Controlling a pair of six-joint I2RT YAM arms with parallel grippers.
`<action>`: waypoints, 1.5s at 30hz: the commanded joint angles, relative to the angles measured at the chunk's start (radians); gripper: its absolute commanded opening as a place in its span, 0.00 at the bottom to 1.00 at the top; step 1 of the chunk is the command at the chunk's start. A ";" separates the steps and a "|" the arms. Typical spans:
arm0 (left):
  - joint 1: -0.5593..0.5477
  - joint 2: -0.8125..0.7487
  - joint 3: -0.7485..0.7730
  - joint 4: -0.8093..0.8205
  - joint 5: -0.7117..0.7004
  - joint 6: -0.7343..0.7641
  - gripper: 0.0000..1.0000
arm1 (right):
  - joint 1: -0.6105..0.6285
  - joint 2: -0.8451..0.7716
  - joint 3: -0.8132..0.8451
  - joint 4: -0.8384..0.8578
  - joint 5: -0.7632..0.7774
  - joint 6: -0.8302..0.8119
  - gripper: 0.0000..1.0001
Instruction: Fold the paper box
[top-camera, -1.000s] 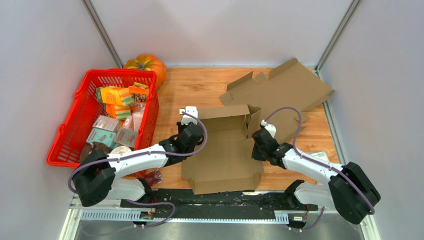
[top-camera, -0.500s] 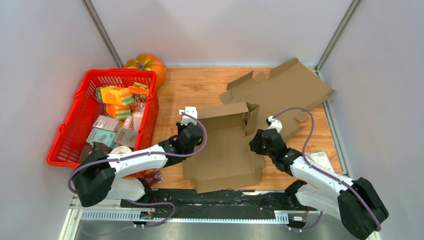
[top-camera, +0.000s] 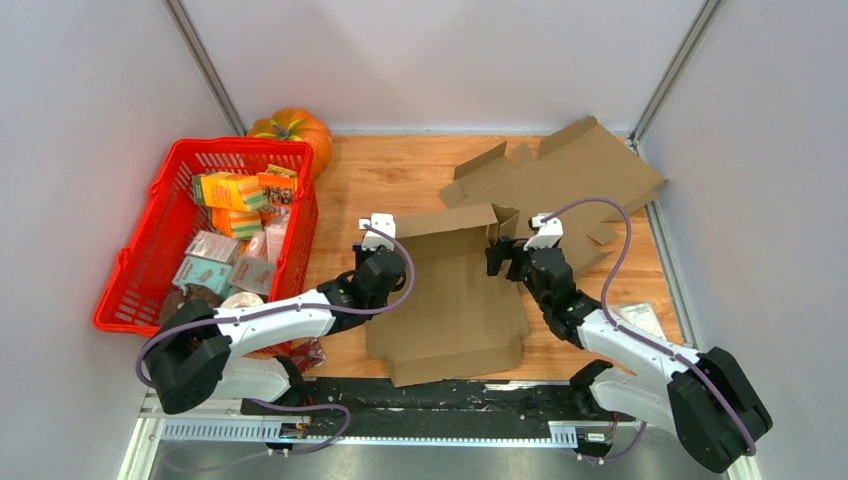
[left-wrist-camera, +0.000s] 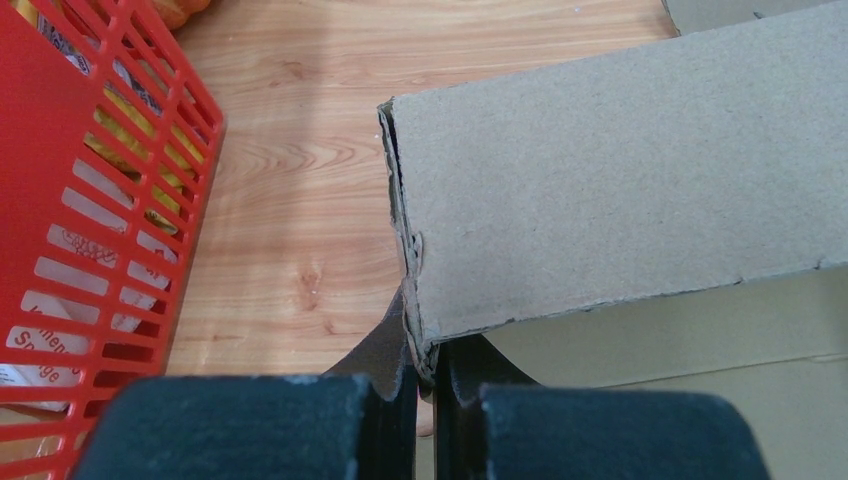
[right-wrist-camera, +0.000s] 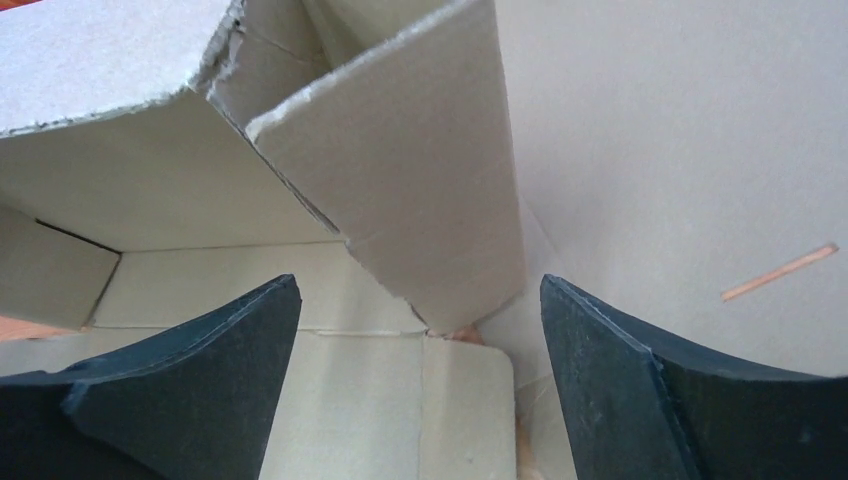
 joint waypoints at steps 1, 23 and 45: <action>-0.006 0.011 -0.017 -0.024 0.049 0.046 0.00 | -0.044 0.059 0.048 0.147 -0.003 -0.115 0.94; -0.005 0.023 -0.005 0.005 -0.058 0.085 0.00 | -0.202 0.093 0.100 0.101 -0.512 -0.247 0.40; -0.005 0.038 0.023 -0.024 -0.085 0.079 0.00 | -0.262 -0.152 0.212 -0.451 0.017 0.071 0.53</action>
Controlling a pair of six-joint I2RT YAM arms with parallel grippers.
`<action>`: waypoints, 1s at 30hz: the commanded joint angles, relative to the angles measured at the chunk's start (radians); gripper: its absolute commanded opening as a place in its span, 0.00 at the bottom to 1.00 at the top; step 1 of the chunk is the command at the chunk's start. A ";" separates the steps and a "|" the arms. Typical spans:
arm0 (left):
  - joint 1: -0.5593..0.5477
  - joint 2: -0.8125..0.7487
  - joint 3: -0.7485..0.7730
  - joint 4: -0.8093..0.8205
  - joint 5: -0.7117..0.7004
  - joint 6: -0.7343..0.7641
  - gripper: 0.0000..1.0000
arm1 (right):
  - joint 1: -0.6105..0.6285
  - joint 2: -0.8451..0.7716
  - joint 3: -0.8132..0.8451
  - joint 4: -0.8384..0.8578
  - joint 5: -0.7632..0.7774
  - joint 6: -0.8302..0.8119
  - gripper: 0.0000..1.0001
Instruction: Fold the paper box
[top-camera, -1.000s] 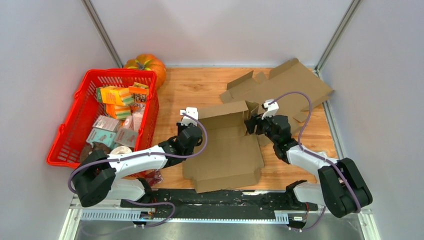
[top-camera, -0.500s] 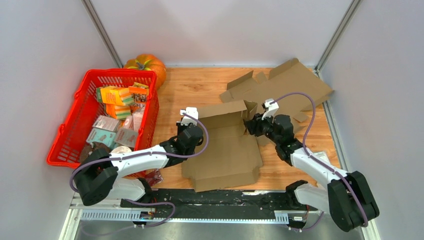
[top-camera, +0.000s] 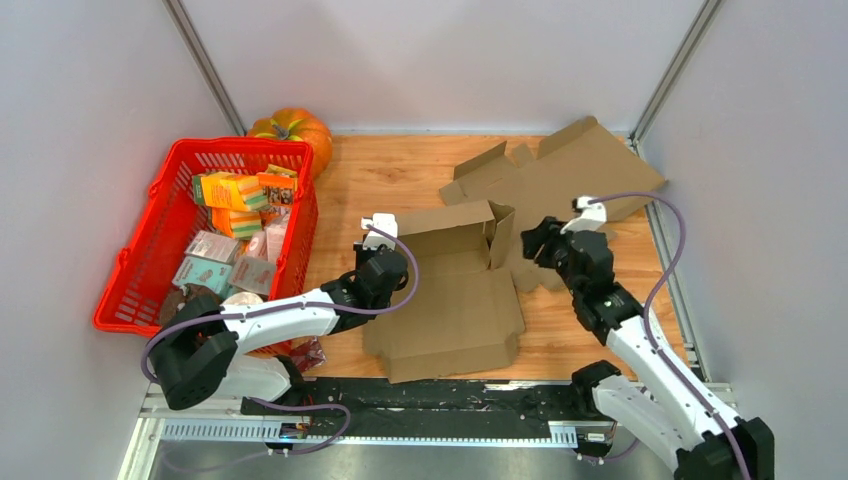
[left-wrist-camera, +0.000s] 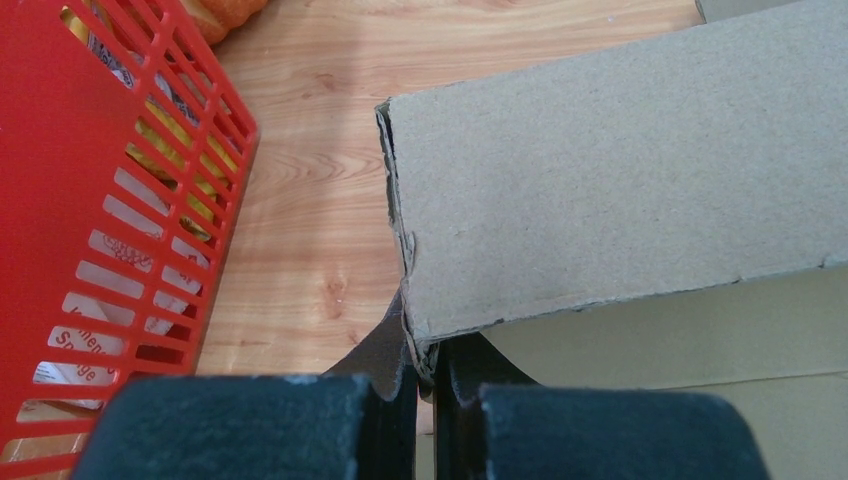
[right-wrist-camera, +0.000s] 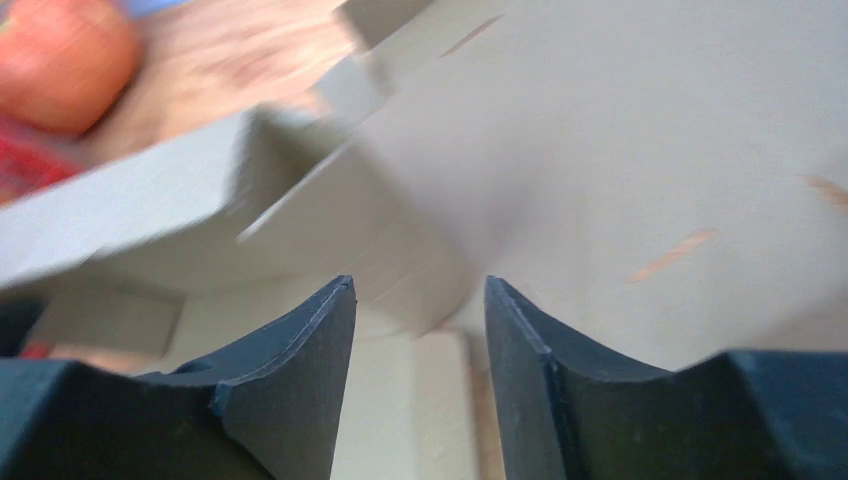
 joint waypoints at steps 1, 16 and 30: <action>-0.004 0.009 0.025 -0.068 -0.013 0.031 0.00 | -0.183 0.165 0.068 0.010 0.136 -0.017 0.52; -0.004 0.029 0.028 -0.040 0.004 0.044 0.00 | -0.092 0.527 0.205 0.193 -0.311 -0.095 0.42; -0.006 0.015 0.013 -0.037 0.019 0.052 0.00 | -0.042 0.199 -0.047 0.167 -0.052 -0.129 0.65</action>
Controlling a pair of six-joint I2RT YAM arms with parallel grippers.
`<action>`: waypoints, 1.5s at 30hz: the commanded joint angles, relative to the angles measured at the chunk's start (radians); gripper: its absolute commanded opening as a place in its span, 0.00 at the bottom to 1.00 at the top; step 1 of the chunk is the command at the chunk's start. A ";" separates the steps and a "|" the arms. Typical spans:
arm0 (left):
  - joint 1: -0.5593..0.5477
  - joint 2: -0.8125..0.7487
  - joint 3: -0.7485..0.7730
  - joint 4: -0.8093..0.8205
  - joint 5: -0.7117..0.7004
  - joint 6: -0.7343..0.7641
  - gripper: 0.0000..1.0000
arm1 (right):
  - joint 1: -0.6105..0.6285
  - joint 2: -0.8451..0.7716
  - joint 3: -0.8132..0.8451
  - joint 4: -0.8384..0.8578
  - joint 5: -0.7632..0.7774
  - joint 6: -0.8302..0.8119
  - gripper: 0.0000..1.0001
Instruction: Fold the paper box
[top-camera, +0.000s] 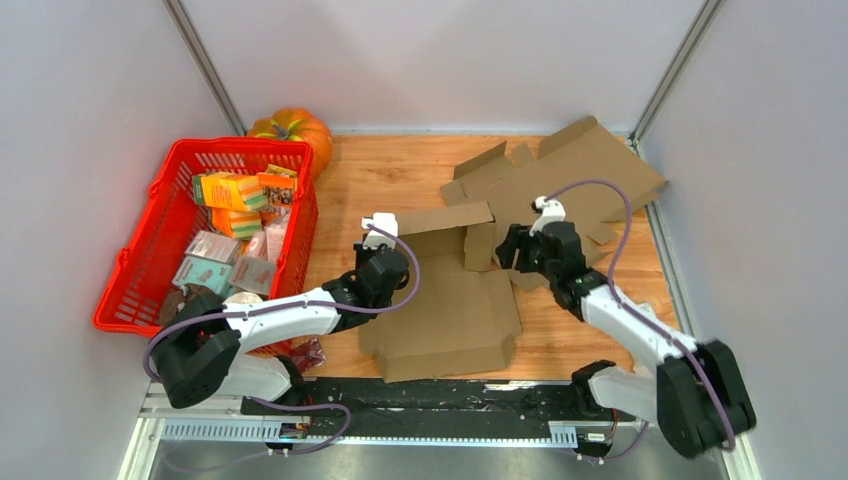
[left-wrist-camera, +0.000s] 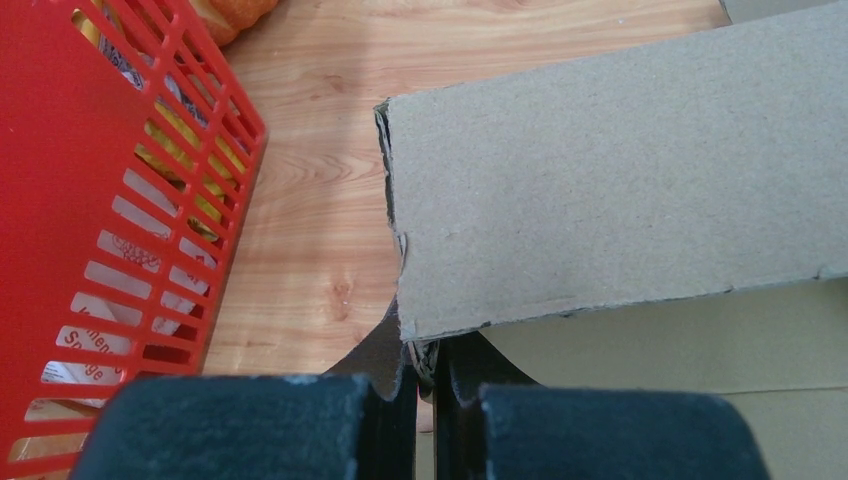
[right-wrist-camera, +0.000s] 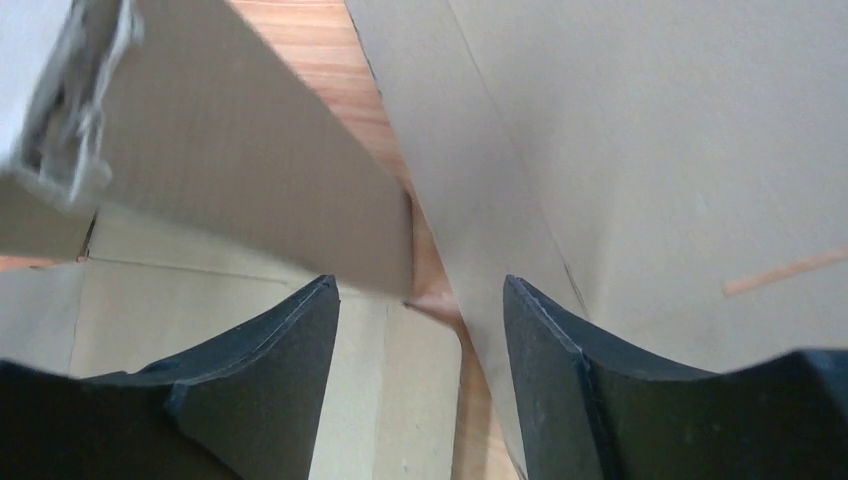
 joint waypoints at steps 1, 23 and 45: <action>-0.006 0.003 0.005 -0.034 0.041 0.055 0.00 | 0.024 -0.237 -0.140 0.055 0.087 -0.019 0.65; -0.006 -0.016 -0.017 -0.004 0.064 0.055 0.00 | 0.343 0.319 -0.094 0.903 0.580 -0.304 0.35; -0.006 0.012 0.014 -0.051 0.051 -0.023 0.00 | 0.450 0.332 -0.099 0.784 0.839 -0.214 0.53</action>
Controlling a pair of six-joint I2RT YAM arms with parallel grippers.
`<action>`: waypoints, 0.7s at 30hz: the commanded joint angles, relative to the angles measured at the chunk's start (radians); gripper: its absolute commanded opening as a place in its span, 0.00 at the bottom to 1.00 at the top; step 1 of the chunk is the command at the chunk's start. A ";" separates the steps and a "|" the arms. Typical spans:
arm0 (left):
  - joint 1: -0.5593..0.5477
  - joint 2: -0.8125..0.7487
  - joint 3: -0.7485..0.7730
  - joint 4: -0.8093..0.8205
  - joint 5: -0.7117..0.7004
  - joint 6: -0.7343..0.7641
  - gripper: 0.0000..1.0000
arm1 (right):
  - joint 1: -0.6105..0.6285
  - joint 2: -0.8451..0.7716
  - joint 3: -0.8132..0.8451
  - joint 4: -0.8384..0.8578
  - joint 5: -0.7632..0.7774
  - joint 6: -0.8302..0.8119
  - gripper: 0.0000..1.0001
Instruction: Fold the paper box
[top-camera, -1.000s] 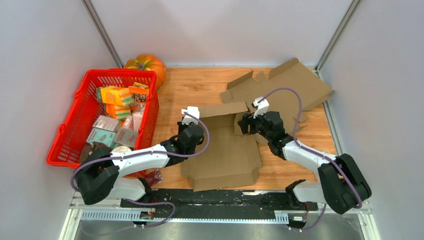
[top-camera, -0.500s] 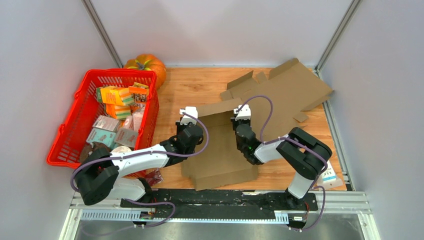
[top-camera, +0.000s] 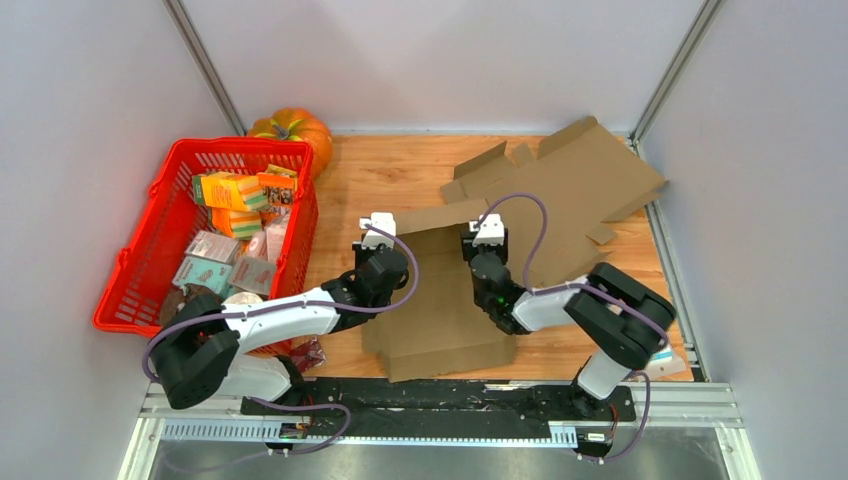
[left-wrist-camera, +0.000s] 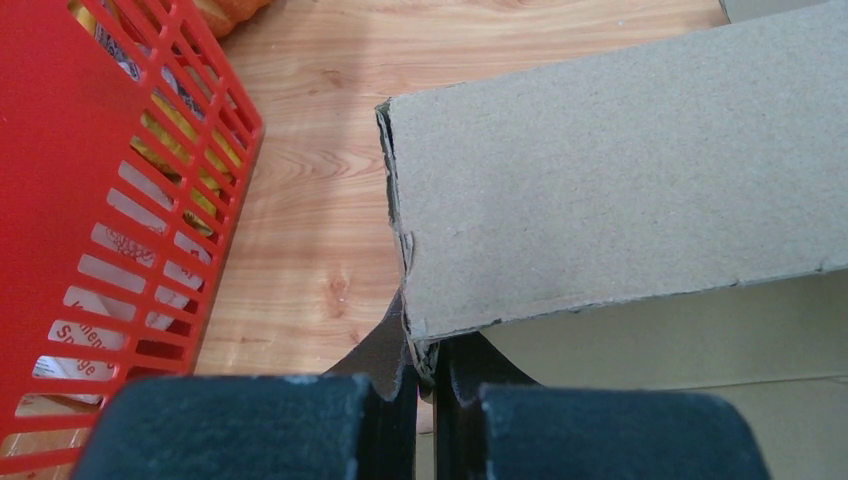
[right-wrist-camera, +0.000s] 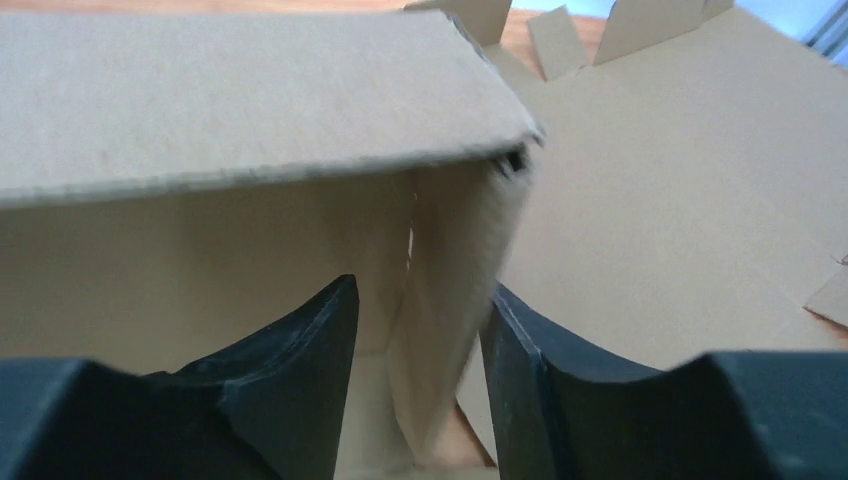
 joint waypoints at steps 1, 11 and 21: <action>-0.012 0.017 0.011 -0.037 0.047 0.003 0.00 | -0.067 -0.172 -0.075 -0.162 -0.238 0.171 0.54; -0.012 0.011 0.017 -0.038 0.053 0.009 0.00 | -0.085 -0.040 0.004 -0.216 -0.218 0.190 0.00; -0.012 0.029 0.028 -0.088 0.070 -0.043 0.00 | -0.080 -0.440 0.047 -1.346 -0.521 0.713 0.85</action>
